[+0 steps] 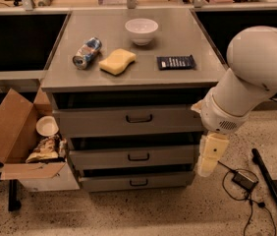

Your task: Open bottom drawer

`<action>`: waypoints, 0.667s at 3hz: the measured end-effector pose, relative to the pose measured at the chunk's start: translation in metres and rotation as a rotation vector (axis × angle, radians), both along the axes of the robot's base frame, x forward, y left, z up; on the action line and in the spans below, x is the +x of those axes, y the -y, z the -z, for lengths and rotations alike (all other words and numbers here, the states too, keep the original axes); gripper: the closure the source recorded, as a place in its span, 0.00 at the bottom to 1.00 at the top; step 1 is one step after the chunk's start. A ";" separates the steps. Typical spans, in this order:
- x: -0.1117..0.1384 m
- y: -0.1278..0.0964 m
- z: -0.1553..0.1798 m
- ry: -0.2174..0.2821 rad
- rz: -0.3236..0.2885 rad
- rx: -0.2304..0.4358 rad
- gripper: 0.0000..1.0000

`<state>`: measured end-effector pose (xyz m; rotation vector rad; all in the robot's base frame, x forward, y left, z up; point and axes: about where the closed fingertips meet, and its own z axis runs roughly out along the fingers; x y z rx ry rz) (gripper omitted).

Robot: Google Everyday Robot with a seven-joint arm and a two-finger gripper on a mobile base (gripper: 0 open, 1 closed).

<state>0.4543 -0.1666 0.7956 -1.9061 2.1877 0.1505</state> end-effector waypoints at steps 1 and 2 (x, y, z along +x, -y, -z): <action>-0.001 -0.001 0.008 -0.012 0.000 -0.018 0.00; -0.011 -0.023 0.067 -0.060 -0.126 -0.064 0.00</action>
Offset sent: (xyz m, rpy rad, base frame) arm -0.0191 0.0355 -0.1190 -0.1068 0.1112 0.2199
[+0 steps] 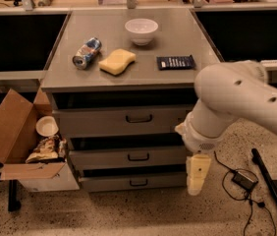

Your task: Open bottom drawer

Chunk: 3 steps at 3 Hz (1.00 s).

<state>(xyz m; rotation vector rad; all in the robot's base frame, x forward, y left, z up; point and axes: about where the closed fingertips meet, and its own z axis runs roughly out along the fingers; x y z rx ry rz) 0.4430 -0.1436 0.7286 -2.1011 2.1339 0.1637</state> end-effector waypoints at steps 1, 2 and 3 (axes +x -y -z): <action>-0.014 -0.015 0.037 -0.038 -0.082 -0.022 0.00; -0.025 -0.010 0.132 -0.076 -0.127 -0.062 0.00; -0.026 -0.010 0.131 -0.077 -0.127 -0.063 0.00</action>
Offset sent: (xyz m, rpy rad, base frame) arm -0.0353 0.0039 -0.2491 -0.1122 0.1208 0.1660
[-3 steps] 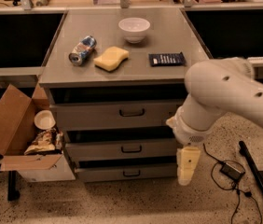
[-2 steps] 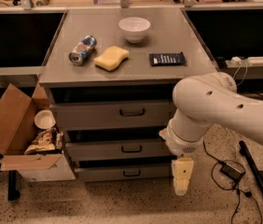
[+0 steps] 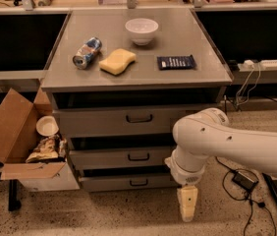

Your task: Open bottom drawer

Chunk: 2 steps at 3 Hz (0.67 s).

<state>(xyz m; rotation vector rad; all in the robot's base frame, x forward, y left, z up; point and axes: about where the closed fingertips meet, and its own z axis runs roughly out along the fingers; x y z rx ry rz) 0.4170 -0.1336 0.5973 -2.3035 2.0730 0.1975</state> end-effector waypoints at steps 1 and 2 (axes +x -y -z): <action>0.007 0.007 0.020 0.032 0.022 -0.016 0.00; 0.022 0.020 0.068 0.076 0.024 -0.026 0.00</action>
Offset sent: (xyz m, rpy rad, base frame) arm 0.0423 -0.0340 -0.1305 -0.0320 -0.1273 -0.0248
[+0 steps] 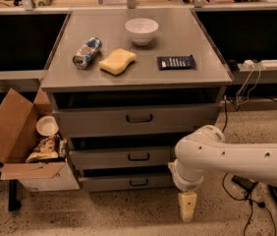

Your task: Open bottom drawer

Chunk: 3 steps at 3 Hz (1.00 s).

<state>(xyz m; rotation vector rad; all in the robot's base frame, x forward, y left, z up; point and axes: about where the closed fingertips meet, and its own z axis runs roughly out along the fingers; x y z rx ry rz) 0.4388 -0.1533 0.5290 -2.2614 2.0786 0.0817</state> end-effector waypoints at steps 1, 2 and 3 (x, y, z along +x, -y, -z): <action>0.019 0.007 0.047 0.034 -0.019 0.003 0.00; 0.041 0.013 0.094 0.051 -0.032 0.017 0.00; 0.063 0.020 0.156 0.028 -0.020 0.082 0.00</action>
Offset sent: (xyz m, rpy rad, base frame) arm 0.0699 -0.0203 -0.1530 0.0385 -0.0716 0.0454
